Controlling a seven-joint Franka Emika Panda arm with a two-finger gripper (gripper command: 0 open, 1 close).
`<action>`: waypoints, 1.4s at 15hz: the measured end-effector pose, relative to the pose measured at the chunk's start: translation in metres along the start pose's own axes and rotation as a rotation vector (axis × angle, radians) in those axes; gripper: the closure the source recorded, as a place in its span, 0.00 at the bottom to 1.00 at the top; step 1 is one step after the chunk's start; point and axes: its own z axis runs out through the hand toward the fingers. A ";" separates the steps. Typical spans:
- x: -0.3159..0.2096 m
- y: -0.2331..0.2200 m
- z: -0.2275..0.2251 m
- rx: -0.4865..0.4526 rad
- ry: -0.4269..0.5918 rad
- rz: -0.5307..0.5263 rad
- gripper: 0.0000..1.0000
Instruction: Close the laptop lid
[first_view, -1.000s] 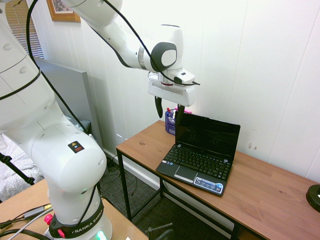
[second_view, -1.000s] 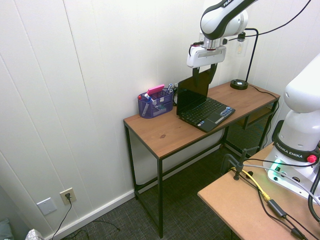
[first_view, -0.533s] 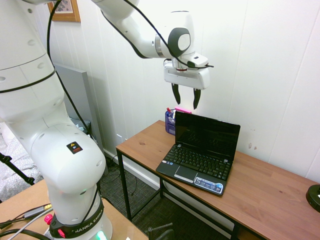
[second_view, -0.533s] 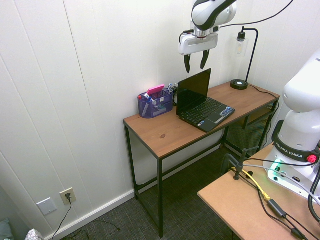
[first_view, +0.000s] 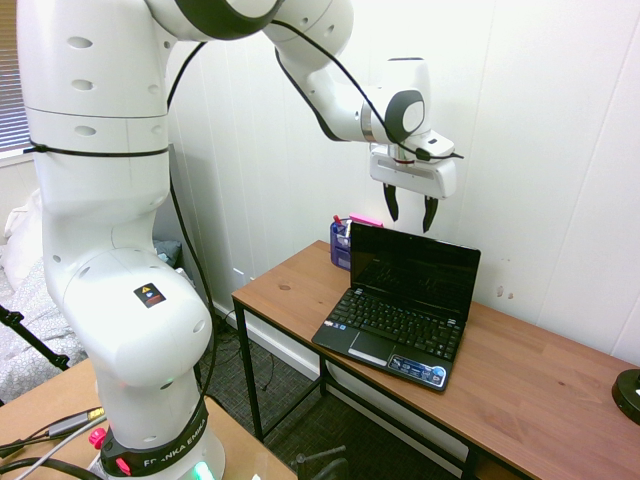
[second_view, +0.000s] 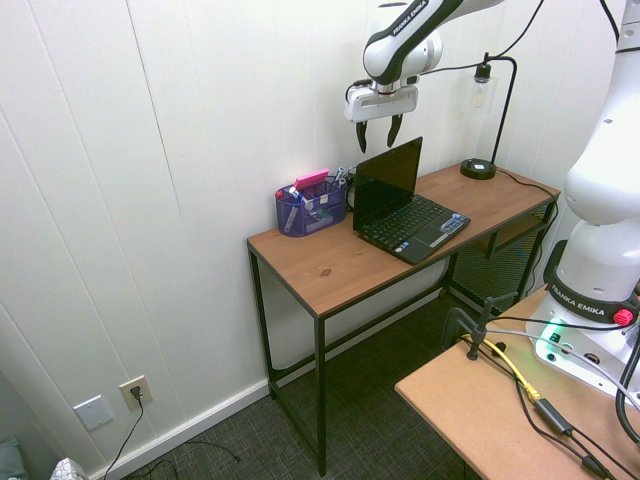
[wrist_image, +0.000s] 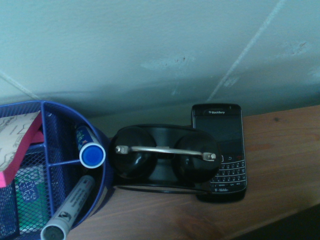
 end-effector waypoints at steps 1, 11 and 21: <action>0.004 0.000 0.006 -0.003 -0.007 0.002 1.00; 0.008 0.009 0.027 -0.020 -0.056 -0.003 1.00; -0.022 0.060 0.018 -0.057 -0.094 -0.005 1.00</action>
